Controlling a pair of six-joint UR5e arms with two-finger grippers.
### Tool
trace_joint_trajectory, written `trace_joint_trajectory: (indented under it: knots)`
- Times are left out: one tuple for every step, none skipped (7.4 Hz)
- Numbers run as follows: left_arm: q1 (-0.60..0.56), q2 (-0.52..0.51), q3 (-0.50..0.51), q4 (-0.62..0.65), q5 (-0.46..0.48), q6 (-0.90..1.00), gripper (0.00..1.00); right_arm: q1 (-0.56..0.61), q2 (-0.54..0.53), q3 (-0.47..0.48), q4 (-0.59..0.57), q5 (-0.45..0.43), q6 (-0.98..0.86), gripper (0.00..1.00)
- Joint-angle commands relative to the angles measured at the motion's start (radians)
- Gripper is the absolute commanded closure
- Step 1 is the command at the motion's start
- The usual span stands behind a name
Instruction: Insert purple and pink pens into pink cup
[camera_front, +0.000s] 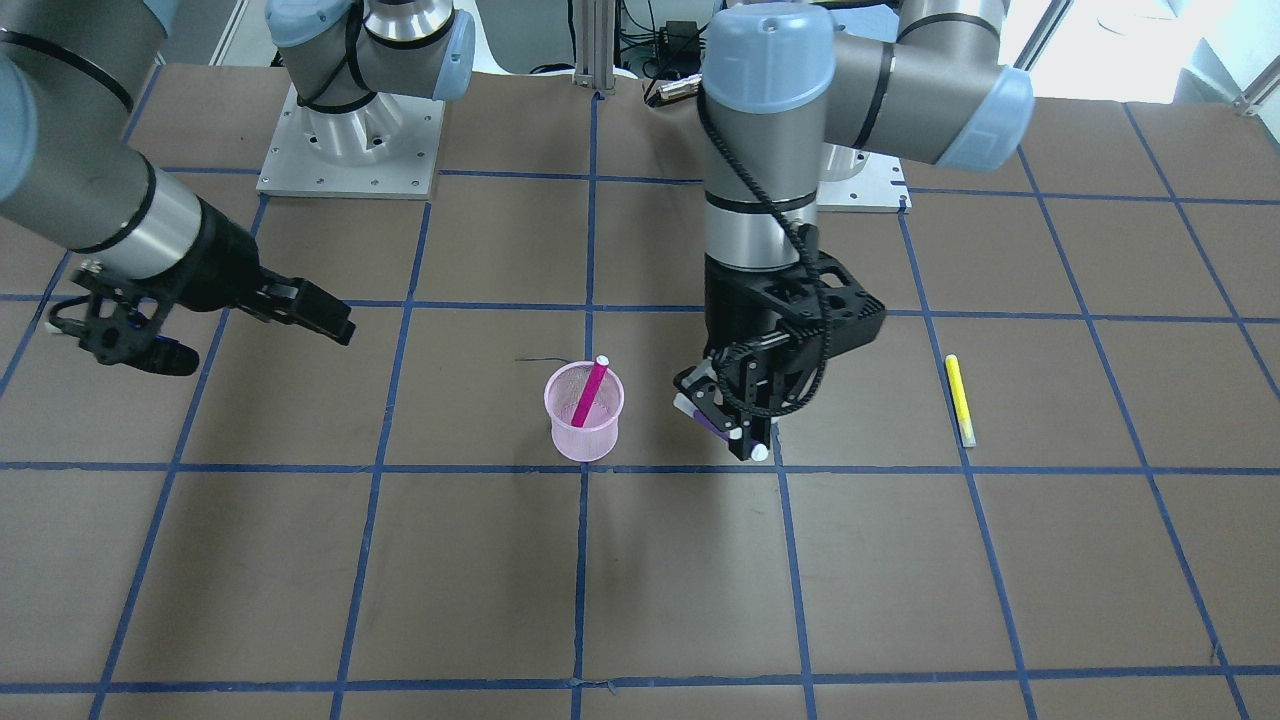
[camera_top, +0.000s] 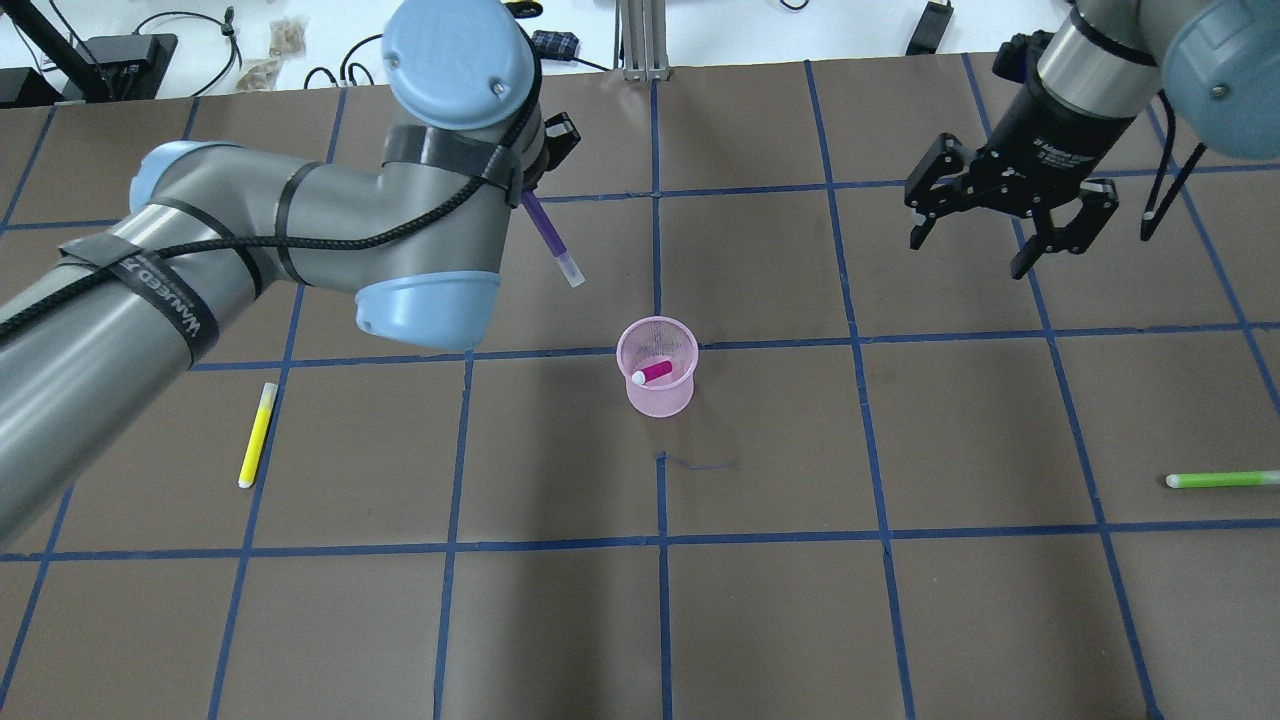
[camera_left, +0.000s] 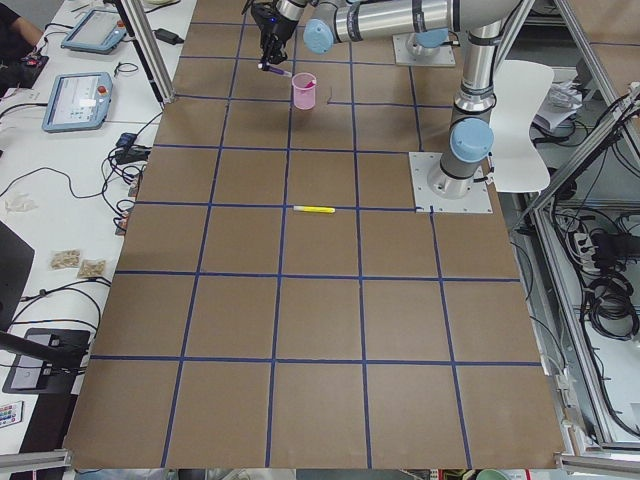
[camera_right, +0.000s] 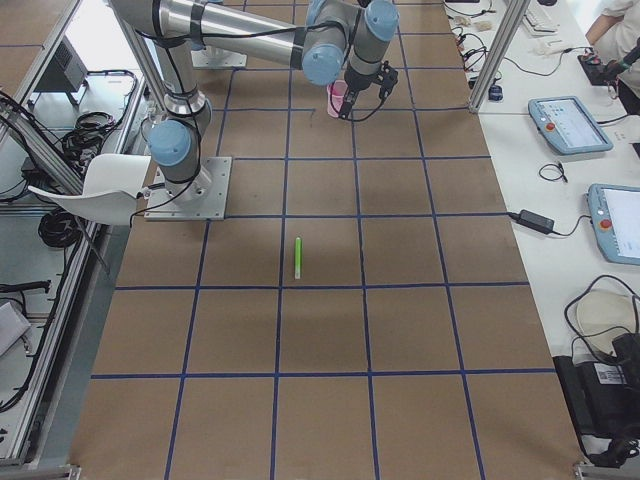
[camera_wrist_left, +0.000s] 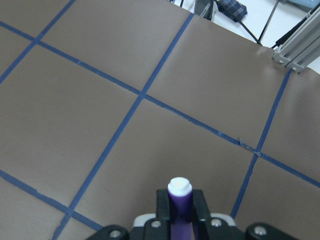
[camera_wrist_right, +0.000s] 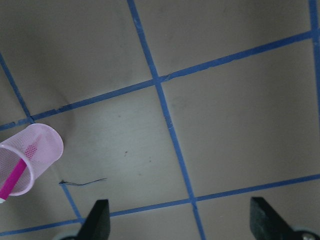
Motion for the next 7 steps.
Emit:
trace_joint_trajectory:
  knots:
    - [-0.089,-0.033,-0.026,0.015,0.044,-0.096,1.00,-0.004,0.002,-0.101,0.027,-0.101,-0.136,0.00]
    - [-0.115,-0.049,-0.021,0.042,0.083,-0.141,1.00,0.017,-0.001,-0.112,0.063,-0.107,-0.138,0.00]
    - [-0.139,-0.058,-0.027,0.073,0.117,-0.144,1.00,0.095,-0.004,-0.111,0.055,-0.124,-0.119,0.00]
    - [-0.152,-0.072,-0.027,0.076,0.166,-0.160,1.00,0.150,0.006,-0.103,0.021,-0.209,-0.137,0.00]
    - [-0.159,-0.083,-0.027,0.088,0.168,-0.178,1.00,0.146,0.009,-0.091,-0.003,-0.207,-0.148,0.00]
    - [-0.162,-0.099,-0.030,0.105,0.167,-0.187,1.00,0.142,0.008,-0.086,-0.004,-0.202,-0.197,0.00]
    - [-0.170,-0.118,-0.030,0.107,0.164,-0.233,1.00,0.145,0.006,-0.086,-0.004,-0.202,-0.191,0.00]
